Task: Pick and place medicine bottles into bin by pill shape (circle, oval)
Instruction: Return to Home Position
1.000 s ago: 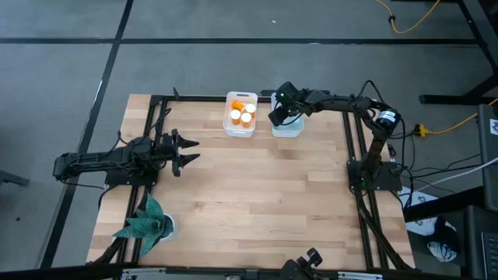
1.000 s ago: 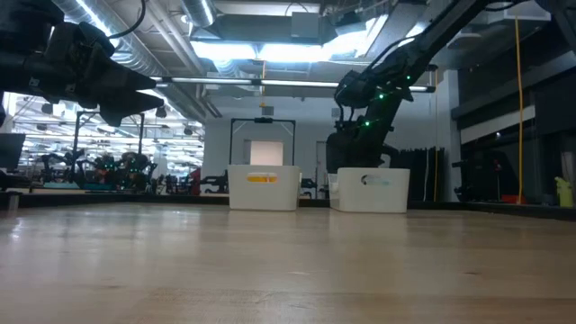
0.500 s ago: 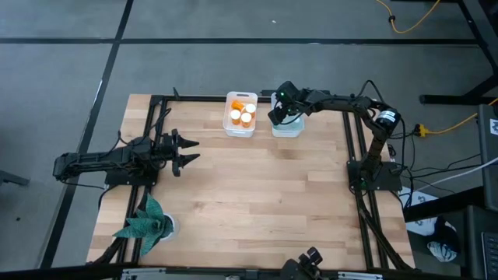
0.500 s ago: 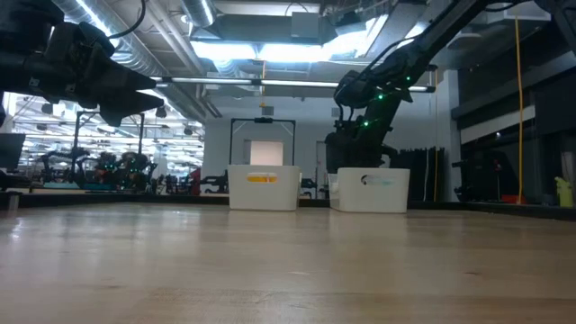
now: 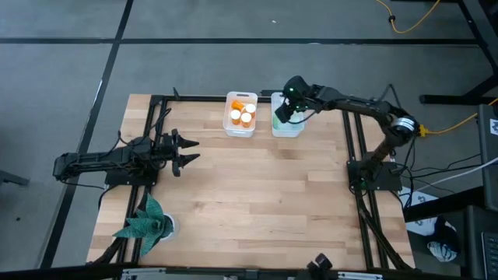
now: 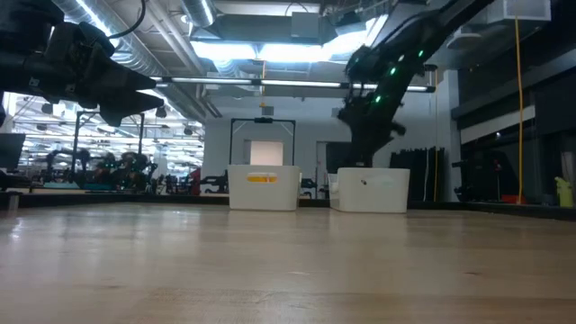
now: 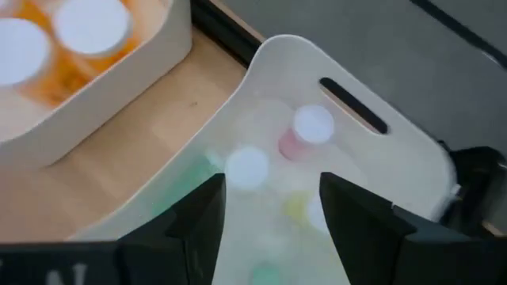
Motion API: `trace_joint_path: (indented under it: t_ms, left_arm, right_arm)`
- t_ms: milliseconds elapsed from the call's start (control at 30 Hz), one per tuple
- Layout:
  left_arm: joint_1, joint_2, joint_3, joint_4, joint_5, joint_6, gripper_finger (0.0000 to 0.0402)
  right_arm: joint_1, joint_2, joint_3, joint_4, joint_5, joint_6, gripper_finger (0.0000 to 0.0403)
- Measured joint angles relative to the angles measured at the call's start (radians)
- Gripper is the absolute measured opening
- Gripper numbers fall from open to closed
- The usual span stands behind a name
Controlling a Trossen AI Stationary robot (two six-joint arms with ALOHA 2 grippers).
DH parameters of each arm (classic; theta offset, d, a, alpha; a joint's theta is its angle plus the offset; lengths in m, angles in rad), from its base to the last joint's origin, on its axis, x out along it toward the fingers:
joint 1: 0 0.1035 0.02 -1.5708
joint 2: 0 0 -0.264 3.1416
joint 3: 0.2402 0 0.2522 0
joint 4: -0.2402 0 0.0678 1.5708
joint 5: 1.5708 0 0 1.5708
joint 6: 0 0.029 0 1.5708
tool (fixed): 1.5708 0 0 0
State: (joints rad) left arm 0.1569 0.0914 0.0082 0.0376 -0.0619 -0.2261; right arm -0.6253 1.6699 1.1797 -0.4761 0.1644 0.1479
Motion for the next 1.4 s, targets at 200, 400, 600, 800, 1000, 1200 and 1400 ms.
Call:
trace_joint_path:
  t_ms: [200, 400, 600, 800, 1000, 1200, 1400]
  left_arm:
    - [0.0, 0.0, 0.0, 0.0, 0.0, 0.0, 0.0237]
    - [0.0, 0.0, 0.0, 0.0, 0.0, 0.0, 0.0237]
    - [0.0, 0.0, 0.0, 0.0, 0.0, 0.0, 0.0237]
    - [0.0, 0.0, 0.0, 0.0, 0.0, 0.0, 0.0237]
    - [0.0, 0.0, 0.0, 0.0, 0.0, 0.0, 0.0237]
    - [0.0, 0.0, 0.0, 0.0, 0.0, 0.0, 0.0237]
    - [0.0, 0.0, 0.0, 0.0, 0.0, 0.0, 0.0237]
  right_arm:
    - [0.07, -0.189, 0.0, -0.153, 0.001, 0.024, 0.0206]
    - [0.241, -0.381, -0.046, -0.212, -0.008, 0.043, 0.0206]
    - [0.366, -0.498, -0.131, -0.204, -0.072, 0.075, 0.0206]
    - [0.448, -0.569, -0.35, 0.081, -0.078, 0.053, 0.0206]
    - [0.52, -0.6, -0.632, 0.557, -0.088, 0.006, 0.0206]
    - [0.58, -0.648, -0.75, 0.6, -0.088, 0.005, 0.0206]
    - [0.643, -0.712, -0.842, 0.611, -0.014, 0.053, 0.0206]
